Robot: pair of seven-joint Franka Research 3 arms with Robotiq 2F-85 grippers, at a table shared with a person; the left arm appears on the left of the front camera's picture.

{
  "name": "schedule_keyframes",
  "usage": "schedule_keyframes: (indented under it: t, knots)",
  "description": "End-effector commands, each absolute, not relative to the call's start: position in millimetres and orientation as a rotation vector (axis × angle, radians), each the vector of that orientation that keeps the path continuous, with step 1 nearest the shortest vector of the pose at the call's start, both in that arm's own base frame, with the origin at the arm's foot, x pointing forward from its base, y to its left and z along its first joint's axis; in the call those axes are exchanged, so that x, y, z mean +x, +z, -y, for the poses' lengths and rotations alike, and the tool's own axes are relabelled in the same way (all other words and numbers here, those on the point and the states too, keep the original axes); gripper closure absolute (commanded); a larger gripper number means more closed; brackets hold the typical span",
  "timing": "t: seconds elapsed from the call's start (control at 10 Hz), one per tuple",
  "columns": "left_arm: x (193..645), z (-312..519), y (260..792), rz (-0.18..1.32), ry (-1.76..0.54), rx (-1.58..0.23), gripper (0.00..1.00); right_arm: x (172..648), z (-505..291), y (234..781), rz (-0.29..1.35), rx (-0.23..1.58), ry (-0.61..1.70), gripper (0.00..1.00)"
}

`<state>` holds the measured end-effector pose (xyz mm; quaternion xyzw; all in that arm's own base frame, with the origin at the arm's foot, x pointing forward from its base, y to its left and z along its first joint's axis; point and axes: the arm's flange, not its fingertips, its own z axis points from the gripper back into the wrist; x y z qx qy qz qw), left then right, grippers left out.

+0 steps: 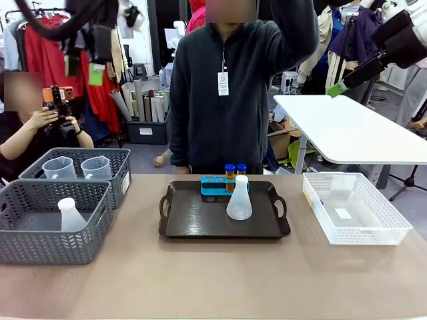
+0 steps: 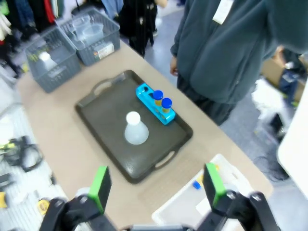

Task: Prepare the laboratory tools.
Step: Pick up one Large Measuring Cup and place it on the Handle tray.

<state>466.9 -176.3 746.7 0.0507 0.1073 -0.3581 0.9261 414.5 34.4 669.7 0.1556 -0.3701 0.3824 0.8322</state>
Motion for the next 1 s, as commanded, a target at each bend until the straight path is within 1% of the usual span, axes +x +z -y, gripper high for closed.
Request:
schedule_keyframes:
  t: [0.0,0.2,0.3,0.5,0.6,0.9]
  knots:
    - [414,146,678,-0.159,-0.701,0.118,0.0,415,-34,671,0.799,0.35,0.814,0.0]
    - [434,155,672,0.093,-0.722,0.188,0.0,415,-34,671,0.799,0.35,0.814,0.0]
    - [440,158,667,0.13,-0.711,0.222,0.0,415,-34,671,0.799,0.35,0.814,0.0]
    - [447,158,658,0.153,-0.724,0.189,0.0,415,-34,671,0.799,0.35,0.814,0.0]
    - [455,167,685,0.106,-0.739,0.193,0.0,415,-34,671,0.799,0.35,0.814,0.0]
    - [455,167,685,0.106,-0.739,0.193,0.0,415,-34,671,0.799,0.35,0.814,0.0]
